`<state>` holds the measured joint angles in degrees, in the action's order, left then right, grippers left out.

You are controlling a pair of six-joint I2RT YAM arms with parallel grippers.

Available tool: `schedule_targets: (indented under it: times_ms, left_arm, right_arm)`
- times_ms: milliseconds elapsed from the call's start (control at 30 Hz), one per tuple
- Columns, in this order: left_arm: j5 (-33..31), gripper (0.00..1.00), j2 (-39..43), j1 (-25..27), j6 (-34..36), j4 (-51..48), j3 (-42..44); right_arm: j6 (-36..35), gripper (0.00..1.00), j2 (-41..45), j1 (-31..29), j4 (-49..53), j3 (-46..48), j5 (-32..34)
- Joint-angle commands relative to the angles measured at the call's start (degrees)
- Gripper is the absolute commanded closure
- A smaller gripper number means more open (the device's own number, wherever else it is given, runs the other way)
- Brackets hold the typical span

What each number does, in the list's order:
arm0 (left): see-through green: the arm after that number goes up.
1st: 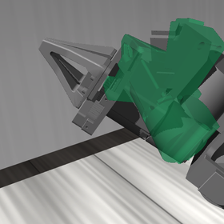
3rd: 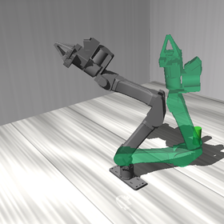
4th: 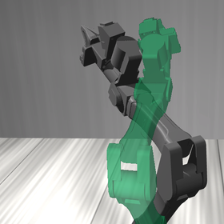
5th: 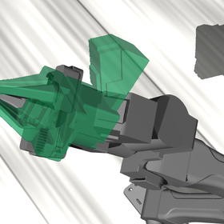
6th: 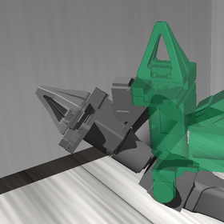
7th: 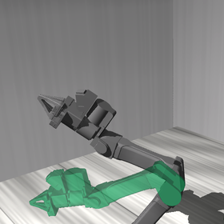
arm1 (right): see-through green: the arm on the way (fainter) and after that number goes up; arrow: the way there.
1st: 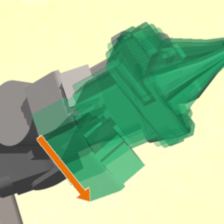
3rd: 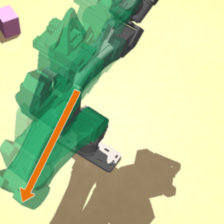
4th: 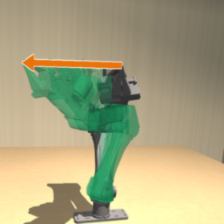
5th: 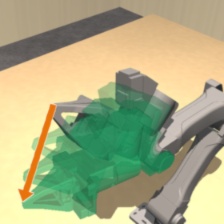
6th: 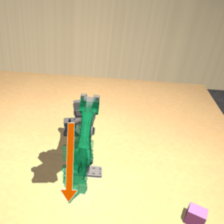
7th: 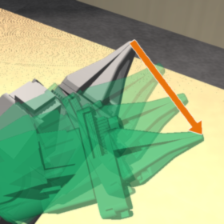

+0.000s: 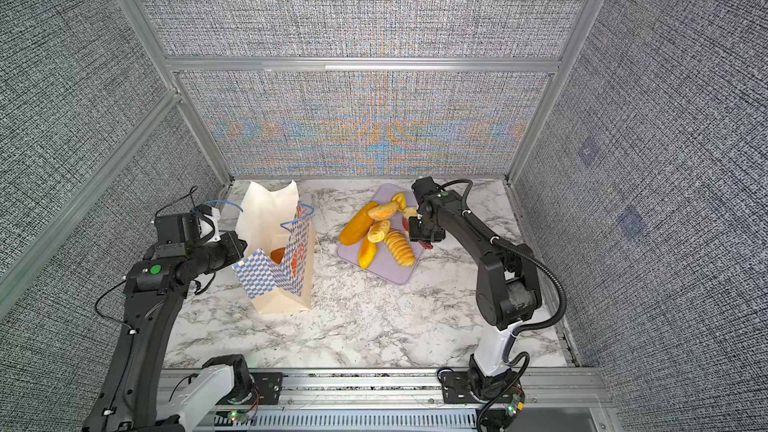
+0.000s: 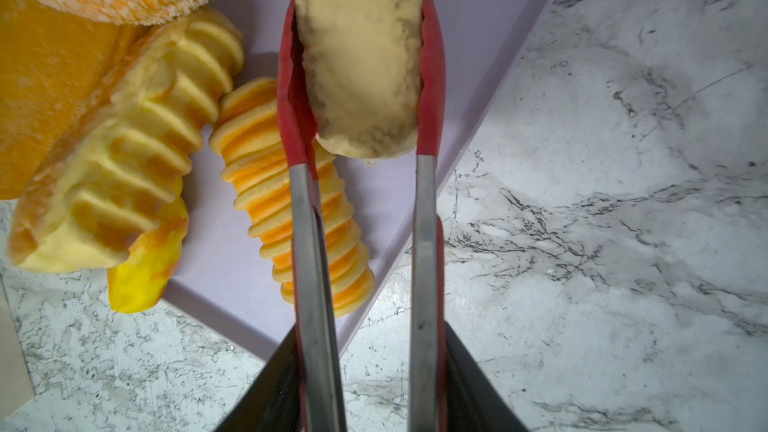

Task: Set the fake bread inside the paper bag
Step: 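Squeeze the tongs on the pale oblong bread and lift it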

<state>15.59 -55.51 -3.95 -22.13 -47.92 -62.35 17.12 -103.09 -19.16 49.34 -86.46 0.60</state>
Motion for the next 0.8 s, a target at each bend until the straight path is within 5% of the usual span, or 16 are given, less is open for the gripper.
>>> schedule_targets:
  times_ms: [0, 767]
  left_arm:
    - [0.27, 0.92, -0.21, -0.1, -0.06, 1.19, -0.49]
    - [1.1, 0.95, 0.42, -0.1, -0.28, 1.73, -0.24]
  right_arm:
    - [0.2, 0.53, 1.16, 0.09, -0.13, 0.15, 0.01]
    - [1.29, 0.53, 9.94, 0.09, 1.38, -1.15, -4.42]
